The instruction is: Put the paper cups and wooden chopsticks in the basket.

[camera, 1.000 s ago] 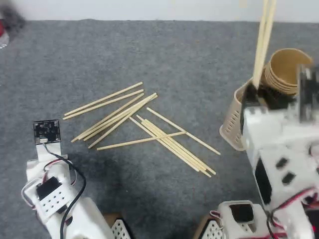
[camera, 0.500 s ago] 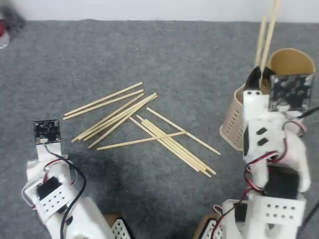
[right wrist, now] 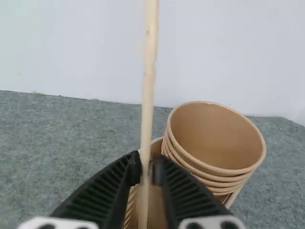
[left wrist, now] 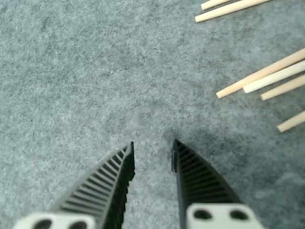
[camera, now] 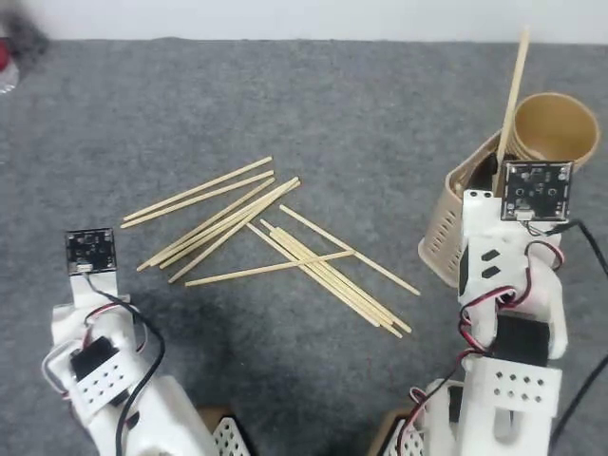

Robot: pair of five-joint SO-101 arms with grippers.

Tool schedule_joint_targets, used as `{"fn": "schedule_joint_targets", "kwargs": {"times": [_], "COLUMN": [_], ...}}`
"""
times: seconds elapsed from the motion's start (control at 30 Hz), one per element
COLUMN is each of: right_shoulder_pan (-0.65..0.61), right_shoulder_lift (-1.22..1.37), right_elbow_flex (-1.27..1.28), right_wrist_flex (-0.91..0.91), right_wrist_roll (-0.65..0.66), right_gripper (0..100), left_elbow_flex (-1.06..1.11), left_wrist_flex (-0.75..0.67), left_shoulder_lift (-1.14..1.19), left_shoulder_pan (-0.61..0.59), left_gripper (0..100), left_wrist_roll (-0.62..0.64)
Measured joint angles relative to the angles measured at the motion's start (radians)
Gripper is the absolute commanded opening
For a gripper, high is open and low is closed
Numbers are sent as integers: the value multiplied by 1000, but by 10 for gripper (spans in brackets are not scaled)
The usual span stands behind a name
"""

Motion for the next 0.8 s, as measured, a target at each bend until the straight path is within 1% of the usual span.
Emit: {"fn": "schedule_joint_targets", "kwargs": {"times": [0.23,0.43,0.5,0.53,0.7,0.8], "right_shoulder_pan": [0,-5,-64,-114,-405,-529], "right_shoulder_lift": [0,0,-2,-2,2,109], "right_elbow_flex": [0,-94,-144,-164,-198,-206], "right_wrist_flex": [20,146,224,273,488,549], "right_wrist_roll": [0,0,8,32,235,315], "right_gripper": [185,183,183,183,183,183], "left_elbow_flex": [0,0,0,0,0,0], "left_wrist_flex": [0,0,0,0,0,0], "left_shoulder_lift": [0,0,0,0,0,0], "left_shoulder_pan": [0,0,0,0,0,0], "left_gripper": [122,122,122,122,122,122], "left_wrist_roll": [0,0,0,0,0,0]}}
